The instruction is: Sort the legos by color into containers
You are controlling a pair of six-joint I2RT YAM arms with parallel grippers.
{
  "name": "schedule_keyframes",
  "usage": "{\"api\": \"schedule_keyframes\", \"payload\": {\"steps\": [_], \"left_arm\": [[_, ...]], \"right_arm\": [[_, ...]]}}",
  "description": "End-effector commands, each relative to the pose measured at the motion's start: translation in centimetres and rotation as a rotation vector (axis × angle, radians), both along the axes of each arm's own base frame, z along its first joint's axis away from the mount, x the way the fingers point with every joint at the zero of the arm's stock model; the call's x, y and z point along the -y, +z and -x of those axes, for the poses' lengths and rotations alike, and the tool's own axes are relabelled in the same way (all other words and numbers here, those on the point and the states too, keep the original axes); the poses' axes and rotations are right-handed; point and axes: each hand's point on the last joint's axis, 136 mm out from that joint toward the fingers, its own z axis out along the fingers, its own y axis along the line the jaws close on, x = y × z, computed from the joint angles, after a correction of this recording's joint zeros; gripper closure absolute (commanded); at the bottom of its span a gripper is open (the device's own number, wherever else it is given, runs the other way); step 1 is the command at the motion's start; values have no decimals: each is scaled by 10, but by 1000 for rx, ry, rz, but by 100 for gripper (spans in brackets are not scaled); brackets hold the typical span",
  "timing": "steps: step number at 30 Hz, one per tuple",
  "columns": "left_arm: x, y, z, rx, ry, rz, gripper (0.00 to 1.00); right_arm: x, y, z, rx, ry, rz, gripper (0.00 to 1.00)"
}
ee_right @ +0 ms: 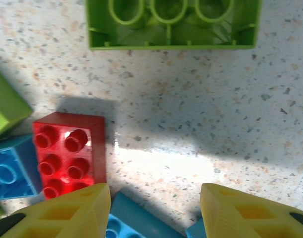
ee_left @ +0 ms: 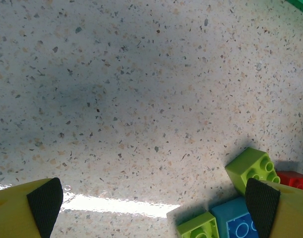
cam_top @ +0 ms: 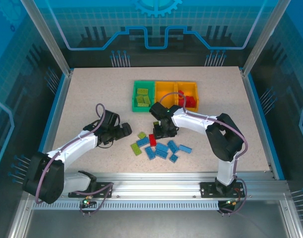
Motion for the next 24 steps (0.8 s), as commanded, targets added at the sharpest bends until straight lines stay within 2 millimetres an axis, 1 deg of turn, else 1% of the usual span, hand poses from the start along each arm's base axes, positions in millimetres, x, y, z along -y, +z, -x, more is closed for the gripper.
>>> {"api": "schedule_keyframes", "payload": {"steps": [1,7,10,15,18,24], "left_arm": [[-6,-1,5,-3,28,-3,1],[-6,-1,4,-1,28,2,1],[-6,0,5,-1,29,0,1],[-7,-1,6,0,29,-3,1],[-7,-1,7,0,29,-3,1],[-7,0,6,2,31,-1,1]], "right_arm": [[-10,6,7,3,13,-45,47],[-24,-4,11,-32,38,-65,45],[-26,-11,12,-48,49,-46,45],[-15,-22,11,-65,29,19,47],[-8,-25,9,-72,15,35,48],[12,-16,-2,-43,-24,44,49]]}}
